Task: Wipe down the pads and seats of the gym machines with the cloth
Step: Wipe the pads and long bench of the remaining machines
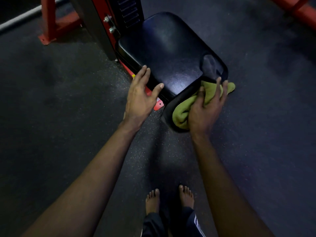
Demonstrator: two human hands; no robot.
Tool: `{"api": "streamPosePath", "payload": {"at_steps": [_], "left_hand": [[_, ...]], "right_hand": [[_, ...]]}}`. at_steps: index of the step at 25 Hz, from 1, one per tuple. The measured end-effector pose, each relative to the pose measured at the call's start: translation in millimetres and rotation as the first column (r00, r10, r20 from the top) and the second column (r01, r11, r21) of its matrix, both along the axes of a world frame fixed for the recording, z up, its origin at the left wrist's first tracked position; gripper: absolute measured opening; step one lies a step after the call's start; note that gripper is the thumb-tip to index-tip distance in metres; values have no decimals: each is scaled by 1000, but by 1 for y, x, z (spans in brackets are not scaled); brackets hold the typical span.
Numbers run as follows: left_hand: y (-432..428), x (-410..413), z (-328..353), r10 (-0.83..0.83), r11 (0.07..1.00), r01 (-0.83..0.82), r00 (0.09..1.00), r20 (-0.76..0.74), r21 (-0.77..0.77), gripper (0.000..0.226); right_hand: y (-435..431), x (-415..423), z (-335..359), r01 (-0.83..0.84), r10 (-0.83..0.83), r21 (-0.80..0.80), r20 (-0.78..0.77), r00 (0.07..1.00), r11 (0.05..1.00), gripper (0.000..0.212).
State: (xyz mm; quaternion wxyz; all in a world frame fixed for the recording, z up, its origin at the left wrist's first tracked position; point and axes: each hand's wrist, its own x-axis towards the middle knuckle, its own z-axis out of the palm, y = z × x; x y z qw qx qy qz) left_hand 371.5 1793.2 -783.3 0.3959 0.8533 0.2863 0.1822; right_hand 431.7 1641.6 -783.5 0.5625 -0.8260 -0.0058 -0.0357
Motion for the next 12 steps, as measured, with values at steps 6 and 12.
{"api": "streamPosePath", "payload": {"at_steps": [6, 12], "left_hand": [[-31, 8, 7, -180, 980, 172, 981, 78, 99, 41], [-42, 15, 9, -87, 986, 85, 996, 11, 143, 53]], "right_hand": [[-14, -6, -8, -14, 16, 93, -21, 1000, 996, 56], [-28, 6, -4, -36, 45, 92, -97, 994, 995, 54]]}}
